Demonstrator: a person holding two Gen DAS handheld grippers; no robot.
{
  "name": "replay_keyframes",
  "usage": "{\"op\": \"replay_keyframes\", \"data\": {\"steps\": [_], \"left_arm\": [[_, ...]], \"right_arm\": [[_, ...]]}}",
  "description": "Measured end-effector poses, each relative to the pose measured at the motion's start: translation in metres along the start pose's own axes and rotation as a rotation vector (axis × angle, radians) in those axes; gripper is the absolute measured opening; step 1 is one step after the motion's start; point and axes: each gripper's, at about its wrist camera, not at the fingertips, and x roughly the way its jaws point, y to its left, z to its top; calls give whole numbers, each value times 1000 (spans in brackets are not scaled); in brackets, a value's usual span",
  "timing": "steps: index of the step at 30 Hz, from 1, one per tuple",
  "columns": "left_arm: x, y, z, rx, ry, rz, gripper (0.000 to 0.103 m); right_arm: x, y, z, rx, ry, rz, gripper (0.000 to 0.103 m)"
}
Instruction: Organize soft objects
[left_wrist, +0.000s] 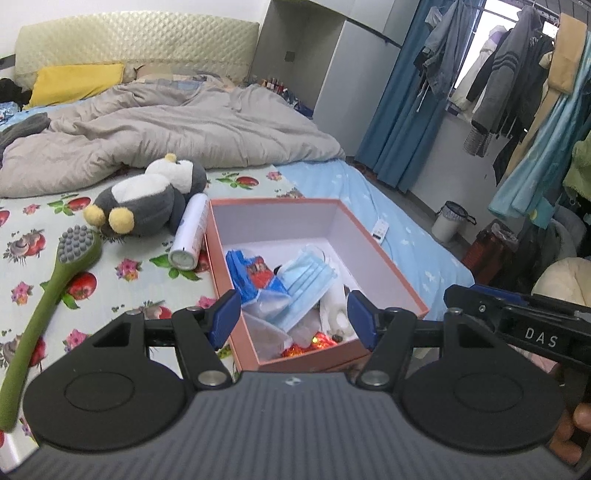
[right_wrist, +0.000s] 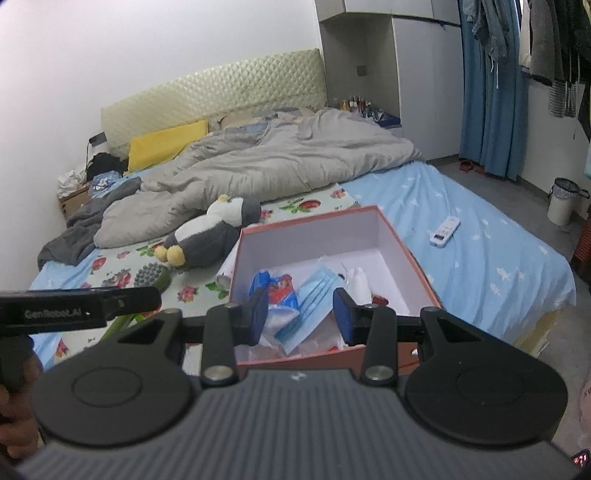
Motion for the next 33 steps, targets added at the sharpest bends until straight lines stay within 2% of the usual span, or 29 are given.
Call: {"op": "replay_keyframes", "data": {"steps": [9, 33], "left_arm": [[13, 6, -16, -9, 37, 14, 69], [21, 10, -17, -11, 45, 26, 69]], "right_arm": [[10, 0, -18, 4, 47, -5, 42], [11, -4, -19, -26, 39, -48, 42]]}}
